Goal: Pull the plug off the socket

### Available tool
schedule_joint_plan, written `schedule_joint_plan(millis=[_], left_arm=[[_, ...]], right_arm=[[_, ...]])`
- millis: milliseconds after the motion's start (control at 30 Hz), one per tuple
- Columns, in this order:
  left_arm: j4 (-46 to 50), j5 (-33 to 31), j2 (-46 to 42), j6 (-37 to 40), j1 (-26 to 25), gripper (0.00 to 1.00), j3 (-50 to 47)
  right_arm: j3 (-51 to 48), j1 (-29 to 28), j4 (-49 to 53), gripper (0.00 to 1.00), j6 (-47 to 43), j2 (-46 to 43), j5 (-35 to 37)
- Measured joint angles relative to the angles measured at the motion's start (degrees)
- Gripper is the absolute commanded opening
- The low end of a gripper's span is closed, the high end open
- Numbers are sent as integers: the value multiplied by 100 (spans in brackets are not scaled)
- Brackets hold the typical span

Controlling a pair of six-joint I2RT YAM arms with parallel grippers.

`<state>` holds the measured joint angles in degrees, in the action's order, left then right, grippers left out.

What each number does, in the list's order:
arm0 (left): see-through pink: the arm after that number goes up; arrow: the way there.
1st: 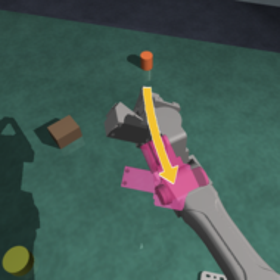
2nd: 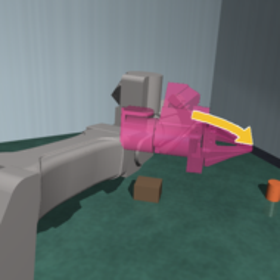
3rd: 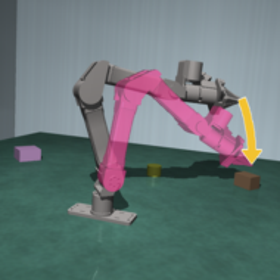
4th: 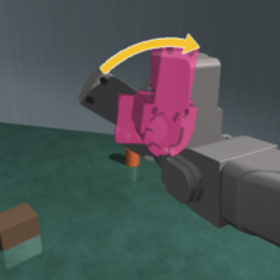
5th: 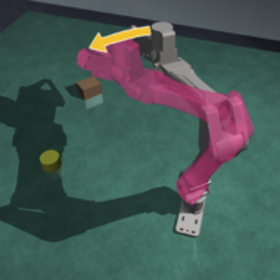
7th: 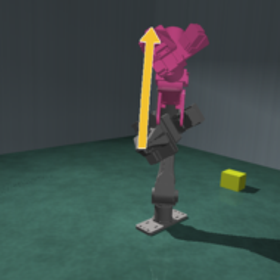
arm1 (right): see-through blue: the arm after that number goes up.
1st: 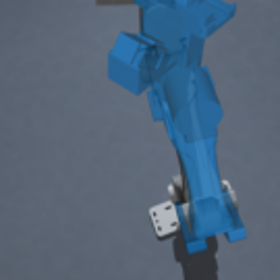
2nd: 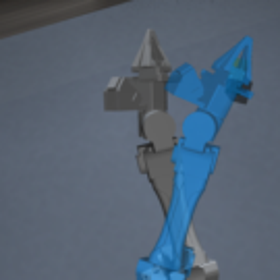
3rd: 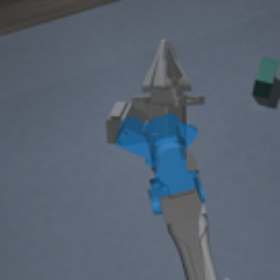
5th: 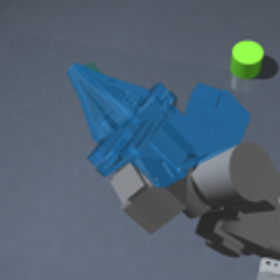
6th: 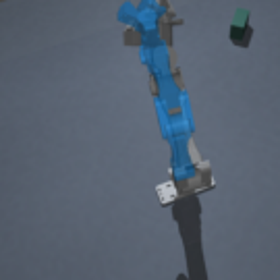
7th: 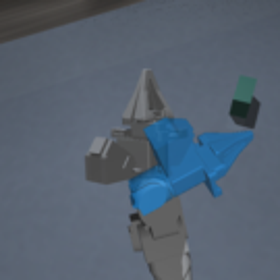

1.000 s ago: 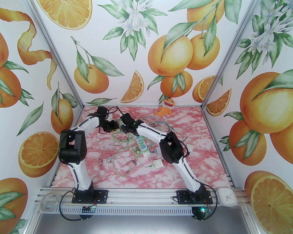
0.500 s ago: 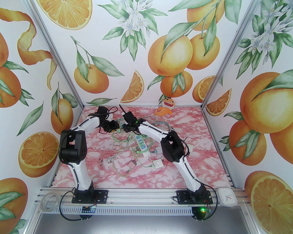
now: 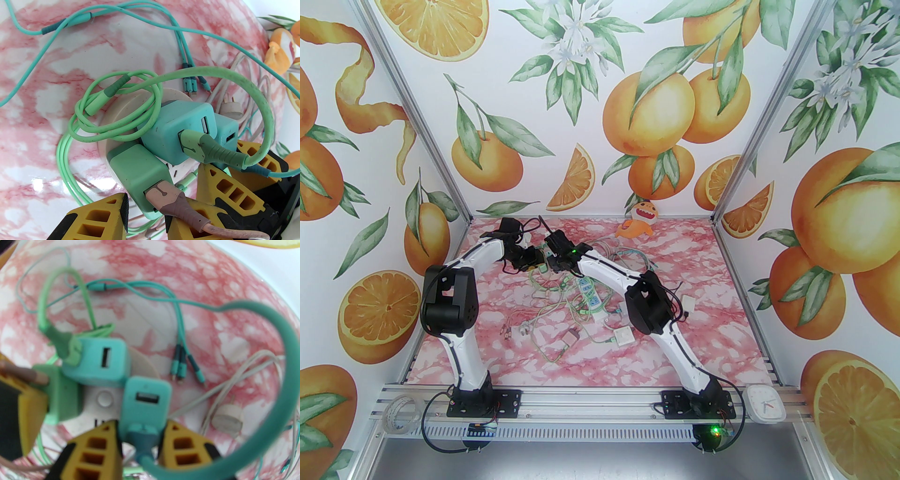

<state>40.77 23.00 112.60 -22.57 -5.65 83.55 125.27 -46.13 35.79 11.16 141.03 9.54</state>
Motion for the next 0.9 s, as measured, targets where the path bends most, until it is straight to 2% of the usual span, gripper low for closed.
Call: schedule_joint_plan(millis=[200, 433, 567, 700, 900], left_arm=[[2, -4, 2, 4, 0, 33, 7], [-52, 42, 4, 22, -24, 33, -26], [-118, 48, 7, 20, -37, 33, -50], [-133, 50, 4, 17, -37, 33, -55], [-114, 4, -2, 17, -37, 33, -42]], right_arm=[[-39, 46, -20, 19, 28, -11, -48], [-498, 439, -376, 19, 192, -243, -1003], [-535, 490, -411, 19, 195, -264, -1193], [-476, 382, -330, 19, 149, -260, -1019], [72, 98, 136, 19, 57, -7, -310]])
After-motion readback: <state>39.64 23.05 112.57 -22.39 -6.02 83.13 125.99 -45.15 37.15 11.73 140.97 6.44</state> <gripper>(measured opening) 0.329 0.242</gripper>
